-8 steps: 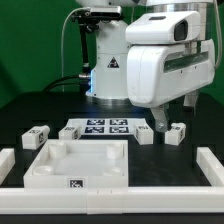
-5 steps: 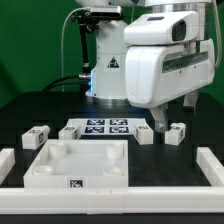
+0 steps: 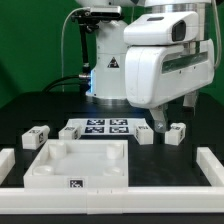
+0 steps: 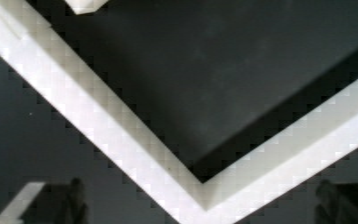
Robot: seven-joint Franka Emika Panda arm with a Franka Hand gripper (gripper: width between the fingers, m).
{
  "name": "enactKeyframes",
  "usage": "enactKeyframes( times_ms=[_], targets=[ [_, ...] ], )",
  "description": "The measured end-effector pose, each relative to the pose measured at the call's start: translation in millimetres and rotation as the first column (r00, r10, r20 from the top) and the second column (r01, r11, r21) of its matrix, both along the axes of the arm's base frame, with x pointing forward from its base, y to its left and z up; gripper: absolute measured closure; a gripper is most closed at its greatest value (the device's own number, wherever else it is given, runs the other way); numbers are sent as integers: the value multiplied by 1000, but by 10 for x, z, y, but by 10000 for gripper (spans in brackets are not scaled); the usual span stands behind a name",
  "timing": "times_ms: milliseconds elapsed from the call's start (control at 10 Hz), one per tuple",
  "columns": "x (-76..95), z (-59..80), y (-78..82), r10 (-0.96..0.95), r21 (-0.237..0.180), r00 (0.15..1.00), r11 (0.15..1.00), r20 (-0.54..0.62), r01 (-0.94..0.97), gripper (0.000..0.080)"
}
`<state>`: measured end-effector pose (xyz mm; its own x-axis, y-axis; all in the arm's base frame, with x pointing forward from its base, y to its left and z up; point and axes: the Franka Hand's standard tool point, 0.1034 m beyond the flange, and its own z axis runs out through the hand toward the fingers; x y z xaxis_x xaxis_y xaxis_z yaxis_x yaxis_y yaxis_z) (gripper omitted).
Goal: Assemble one leg
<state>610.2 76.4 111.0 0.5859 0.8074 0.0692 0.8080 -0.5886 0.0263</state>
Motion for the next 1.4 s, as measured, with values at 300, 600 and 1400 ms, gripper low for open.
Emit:
enactKeyframes(
  times_ms=[300,600,1400],
  targets=[
    [-335,-51,-334,212,-44,977,977,12,-211,150],
    [-380,-116,-669,260,-76,965,962,-20,-261,150],
    [-941,-358,-944,469,-68,880,878,-73,-473,150]
  ],
)
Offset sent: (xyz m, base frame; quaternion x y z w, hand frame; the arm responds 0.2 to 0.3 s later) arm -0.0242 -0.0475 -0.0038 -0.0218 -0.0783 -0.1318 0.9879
